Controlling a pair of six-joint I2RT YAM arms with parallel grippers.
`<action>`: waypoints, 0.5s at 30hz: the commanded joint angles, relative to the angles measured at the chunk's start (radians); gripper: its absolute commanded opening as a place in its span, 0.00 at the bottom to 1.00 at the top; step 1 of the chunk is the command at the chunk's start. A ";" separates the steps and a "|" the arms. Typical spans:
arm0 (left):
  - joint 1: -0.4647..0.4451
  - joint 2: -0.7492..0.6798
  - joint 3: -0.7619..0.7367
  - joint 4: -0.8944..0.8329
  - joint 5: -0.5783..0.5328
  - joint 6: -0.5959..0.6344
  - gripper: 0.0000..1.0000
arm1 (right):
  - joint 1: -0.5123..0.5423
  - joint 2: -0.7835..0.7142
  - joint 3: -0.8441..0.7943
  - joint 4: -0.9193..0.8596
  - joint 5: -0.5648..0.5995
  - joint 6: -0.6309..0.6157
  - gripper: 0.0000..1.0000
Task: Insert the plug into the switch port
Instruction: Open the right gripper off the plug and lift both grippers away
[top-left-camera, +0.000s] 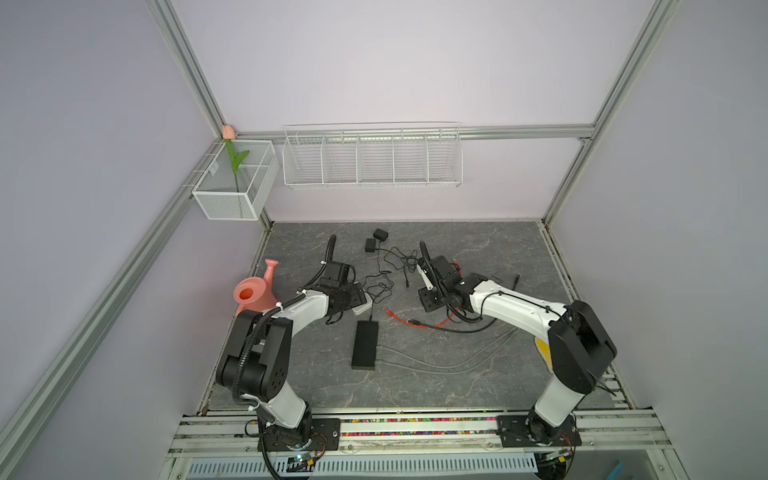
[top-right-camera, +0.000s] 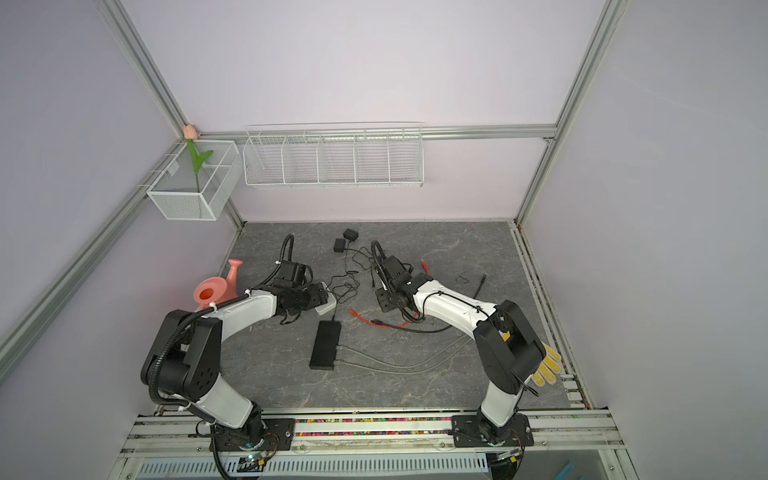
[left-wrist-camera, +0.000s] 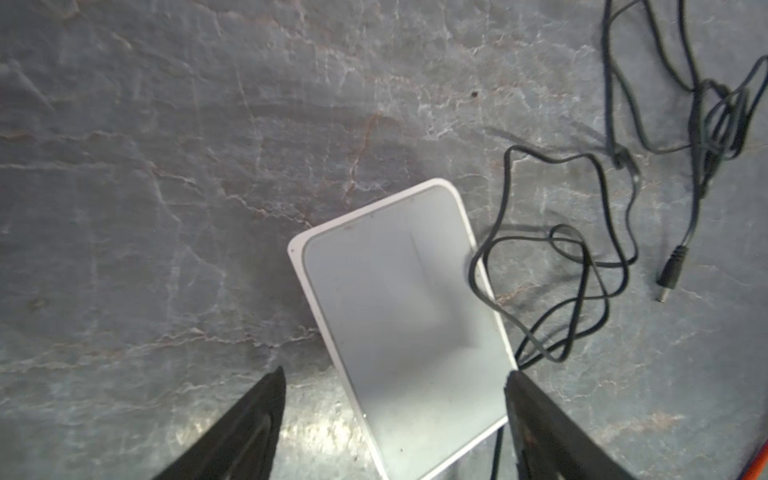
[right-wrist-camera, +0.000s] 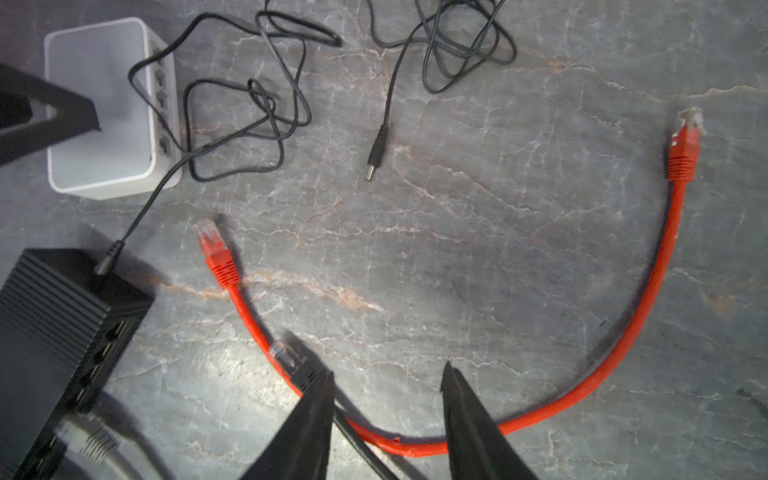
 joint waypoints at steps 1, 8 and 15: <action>-0.006 0.017 0.044 -0.037 -0.017 0.043 0.85 | -0.017 0.049 0.062 -0.032 -0.026 0.015 0.46; -0.027 0.106 0.110 -0.067 -0.034 0.060 0.86 | -0.021 0.074 0.076 -0.016 -0.046 0.017 0.46; -0.075 0.185 0.186 -0.123 -0.090 0.081 0.86 | -0.031 0.058 0.042 -0.006 -0.037 0.014 0.46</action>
